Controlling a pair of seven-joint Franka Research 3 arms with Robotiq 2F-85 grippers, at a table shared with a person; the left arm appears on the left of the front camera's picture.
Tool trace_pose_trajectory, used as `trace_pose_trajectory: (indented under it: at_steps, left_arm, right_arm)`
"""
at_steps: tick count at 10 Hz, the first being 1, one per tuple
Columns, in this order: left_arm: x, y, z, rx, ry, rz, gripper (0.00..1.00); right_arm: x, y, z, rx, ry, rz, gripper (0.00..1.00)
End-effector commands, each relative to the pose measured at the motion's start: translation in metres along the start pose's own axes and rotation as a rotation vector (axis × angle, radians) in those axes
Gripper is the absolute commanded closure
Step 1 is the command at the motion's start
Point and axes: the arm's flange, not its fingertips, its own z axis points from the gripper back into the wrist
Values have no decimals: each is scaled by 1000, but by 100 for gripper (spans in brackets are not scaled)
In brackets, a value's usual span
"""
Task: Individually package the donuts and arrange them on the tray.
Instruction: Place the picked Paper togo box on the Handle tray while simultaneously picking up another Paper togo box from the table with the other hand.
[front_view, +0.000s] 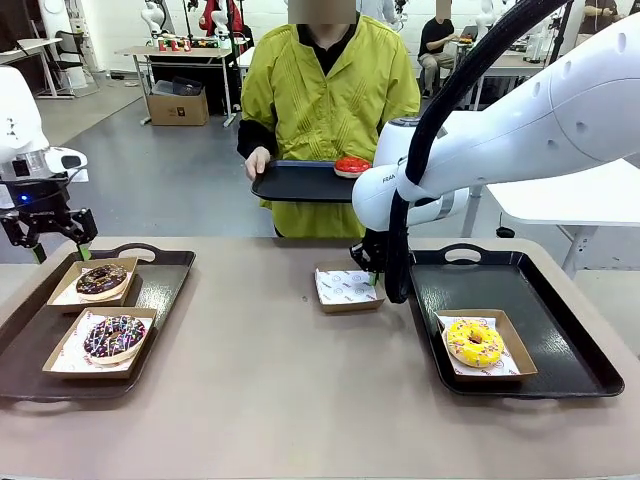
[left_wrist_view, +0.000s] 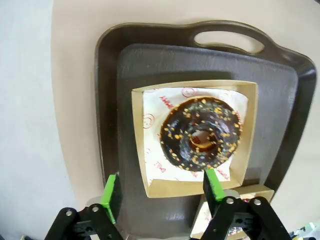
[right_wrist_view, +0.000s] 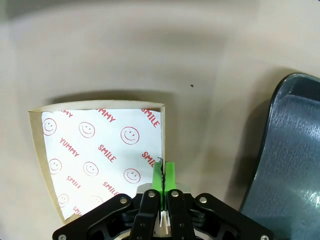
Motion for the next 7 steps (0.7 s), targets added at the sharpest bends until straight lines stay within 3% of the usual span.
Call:
trace_pose_trajectory:
  at_steps: [1, 3, 7]
  left_arm:
    - [-28, 10, 28, -191, 20, -65, 0]
    - [-63, 39, 61, -467, 40, -76, 0]
    - [-120, 101, 95, -824, 84, -4, 0]
  right_arm:
    - [-14, 5, 19, 7, -12, -14, 100]
    - [-28, 12, 63, 4, -38, 16, 100]
    - [-30, 22, 166, -12, -121, 2, 100]
